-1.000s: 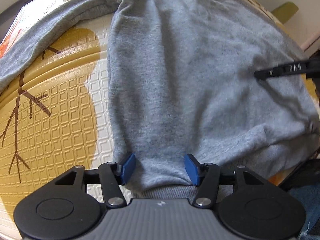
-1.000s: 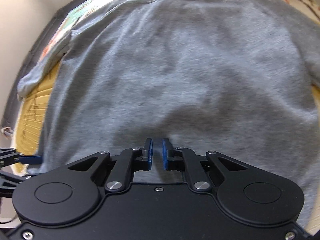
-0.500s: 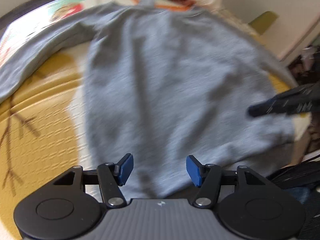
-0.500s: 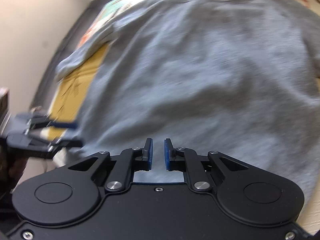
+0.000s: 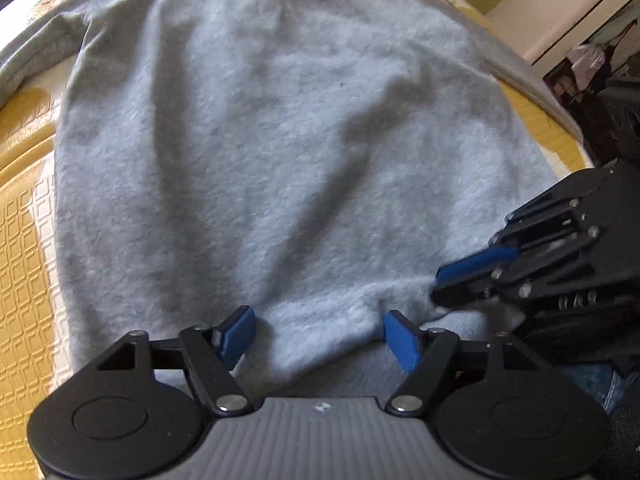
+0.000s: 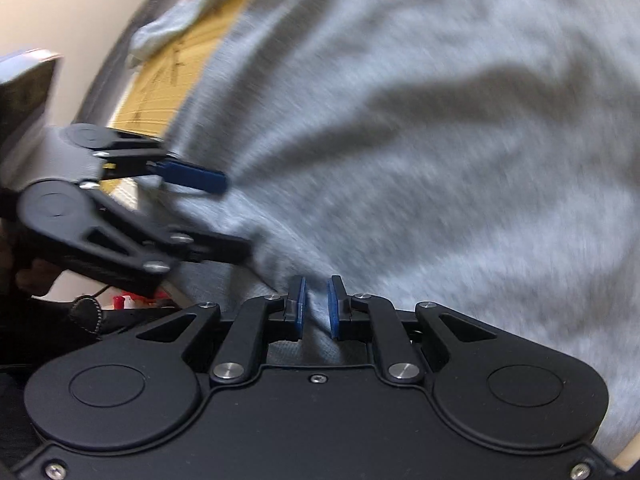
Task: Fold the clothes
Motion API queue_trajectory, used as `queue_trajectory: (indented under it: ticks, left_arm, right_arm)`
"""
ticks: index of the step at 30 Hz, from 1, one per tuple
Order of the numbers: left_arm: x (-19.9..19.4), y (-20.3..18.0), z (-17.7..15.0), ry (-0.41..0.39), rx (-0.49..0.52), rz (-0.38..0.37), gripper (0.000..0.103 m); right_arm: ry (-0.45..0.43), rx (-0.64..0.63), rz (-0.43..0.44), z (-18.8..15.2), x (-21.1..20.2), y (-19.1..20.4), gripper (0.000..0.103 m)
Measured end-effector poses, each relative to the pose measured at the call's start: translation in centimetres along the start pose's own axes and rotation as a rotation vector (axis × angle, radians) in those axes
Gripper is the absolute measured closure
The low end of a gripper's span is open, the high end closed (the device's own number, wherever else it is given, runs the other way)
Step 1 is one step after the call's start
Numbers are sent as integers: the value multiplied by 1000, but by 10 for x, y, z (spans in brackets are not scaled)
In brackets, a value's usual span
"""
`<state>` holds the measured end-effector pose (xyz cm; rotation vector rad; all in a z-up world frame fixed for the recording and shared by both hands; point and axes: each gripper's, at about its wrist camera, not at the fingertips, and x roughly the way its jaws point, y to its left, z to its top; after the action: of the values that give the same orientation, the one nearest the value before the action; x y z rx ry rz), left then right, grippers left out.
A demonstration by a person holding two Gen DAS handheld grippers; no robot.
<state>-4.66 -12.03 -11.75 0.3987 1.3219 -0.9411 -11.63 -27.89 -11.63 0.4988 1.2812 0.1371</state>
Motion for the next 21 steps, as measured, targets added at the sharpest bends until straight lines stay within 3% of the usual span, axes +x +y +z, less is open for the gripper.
queue_trajectory:
  ticks: [11, 21]
  left_arm:
    - [-5, 20, -7, 24, -23, 4, 25]
    - [-4, 22, -5, 36, -17, 8, 25]
  right_arm:
    - [-48, 155, -90, -24, -31, -54, 100]
    - [-98, 235, -236, -45, -61, -91, 103]
